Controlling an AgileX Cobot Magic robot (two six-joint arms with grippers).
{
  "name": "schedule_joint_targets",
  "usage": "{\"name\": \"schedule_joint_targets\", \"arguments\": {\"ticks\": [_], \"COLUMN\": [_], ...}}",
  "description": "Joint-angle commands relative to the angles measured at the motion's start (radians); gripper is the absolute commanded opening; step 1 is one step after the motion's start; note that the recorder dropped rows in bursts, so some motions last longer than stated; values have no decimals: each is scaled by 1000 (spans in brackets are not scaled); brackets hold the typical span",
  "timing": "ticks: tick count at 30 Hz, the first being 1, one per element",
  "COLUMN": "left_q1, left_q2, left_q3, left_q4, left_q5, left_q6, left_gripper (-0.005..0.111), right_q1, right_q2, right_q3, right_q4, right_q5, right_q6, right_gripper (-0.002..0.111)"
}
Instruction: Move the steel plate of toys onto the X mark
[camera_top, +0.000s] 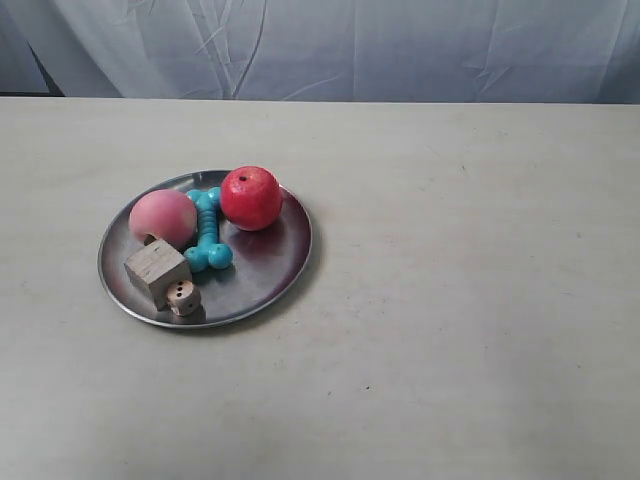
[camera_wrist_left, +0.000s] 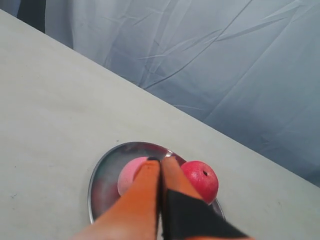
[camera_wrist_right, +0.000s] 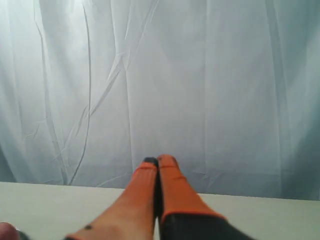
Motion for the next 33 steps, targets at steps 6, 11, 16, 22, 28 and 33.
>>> {"name": "schedule_joint_targets", "arguments": {"ticks": [6,11,16,22,28,33], "left_q1": [-7,-7,-7,-7,-7,-7], "left_q2": [-5,-5,-5,-5,-5,-5], "left_q3": [4,4,4,4,4,4], "left_q4": [-6,-6,-4,23,144,234], "left_q5": [-37,-37,-37,-37,-37,-28], "left_q6": [-4,-4,-4,-1,-1,-1], "left_gripper": [0,0,0,0,0,0], "right_q1": [-52,-52,-52,-52,-52,-52], "right_q2": [-167,-167,-167,-167,-167,-167], "right_q3": [197,197,197,197,197,197], "right_q4": [-6,-6,-6,-6,-6,-6], "right_q5": [105,269,299,299,299,299], "right_q6": [0,0,0,0,0,0], "right_gripper": [0,0,0,0,0,0]}}
